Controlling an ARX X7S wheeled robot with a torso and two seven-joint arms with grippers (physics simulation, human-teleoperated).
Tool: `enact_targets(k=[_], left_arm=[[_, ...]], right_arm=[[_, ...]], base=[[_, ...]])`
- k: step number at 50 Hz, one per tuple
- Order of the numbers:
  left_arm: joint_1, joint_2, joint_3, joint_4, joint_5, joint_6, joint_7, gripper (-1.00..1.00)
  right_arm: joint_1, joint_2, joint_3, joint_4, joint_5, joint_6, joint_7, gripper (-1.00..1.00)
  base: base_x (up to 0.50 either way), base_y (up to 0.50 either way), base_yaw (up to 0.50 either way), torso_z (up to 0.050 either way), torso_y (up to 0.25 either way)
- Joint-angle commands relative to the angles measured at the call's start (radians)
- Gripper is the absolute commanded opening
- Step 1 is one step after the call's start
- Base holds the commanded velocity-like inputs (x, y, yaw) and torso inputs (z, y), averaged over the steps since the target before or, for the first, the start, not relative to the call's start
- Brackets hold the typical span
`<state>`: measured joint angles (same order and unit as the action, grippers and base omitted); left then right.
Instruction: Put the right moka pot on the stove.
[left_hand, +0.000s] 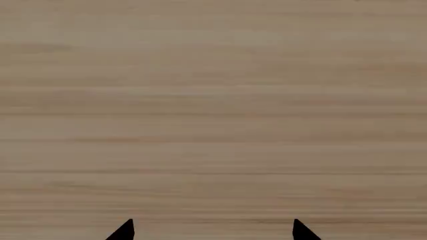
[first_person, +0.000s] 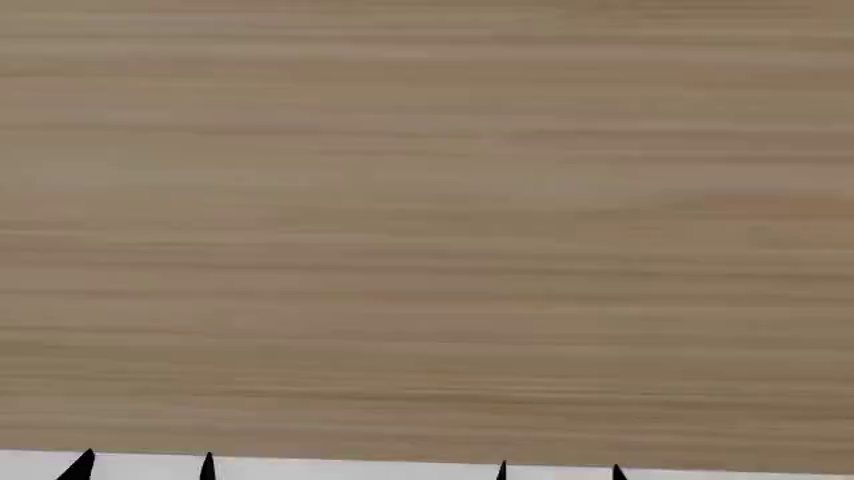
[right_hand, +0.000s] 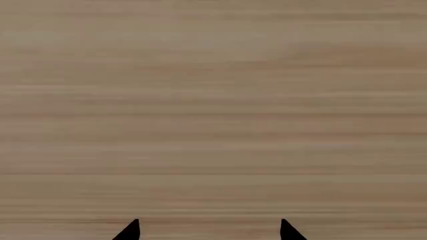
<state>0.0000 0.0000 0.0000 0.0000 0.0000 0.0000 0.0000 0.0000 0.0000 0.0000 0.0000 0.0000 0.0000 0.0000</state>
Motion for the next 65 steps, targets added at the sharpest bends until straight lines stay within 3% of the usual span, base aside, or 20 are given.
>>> enact_targets(k=[1, 2, 5, 31, 65], left_arm=[[0.000, -0.010, 0.011, 0.000, 0.000, 0.000, -0.011, 1.00], [0.004, -0.010, 0.012, 0.011, -0.011, -0.003, -0.009, 1.00], [0.002, -0.024, 0.027, 0.009, -0.030, -0.002, -0.027, 1.00], [0.005, -0.073, 0.087, 0.004, -0.088, 0.032, -0.071, 1.00], [0.001, -0.109, 0.126, 0.003, -0.127, 0.049, -0.116, 1.00]], right_arm=[[0.000, 0.009, -0.013, 0.000, 0.009, 0.000, 0.013, 1.00], [0.002, 0.010, -0.016, 0.054, -0.015, -0.051, 0.026, 1.00], [0.001, 0.025, -0.033, -0.007, 0.005, 0.016, 0.039, 1.00], [0.017, 0.077, -0.096, 0.019, 0.027, 0.005, 0.098, 1.00], [0.021, 0.111, -0.136, 0.030, 0.035, -0.001, 0.166, 1.00]], base=[[0.00, 0.00, 0.00, 0.000, 0.000], [0.00, 0.00, 0.00, 0.000, 0.000], [0.00, 0.00, 0.00, 0.000, 0.000], [0.00, 0.00, 0.00, 0.021, 0.013], [0.00, 0.00, 0.00, 0.046, 0.056]])
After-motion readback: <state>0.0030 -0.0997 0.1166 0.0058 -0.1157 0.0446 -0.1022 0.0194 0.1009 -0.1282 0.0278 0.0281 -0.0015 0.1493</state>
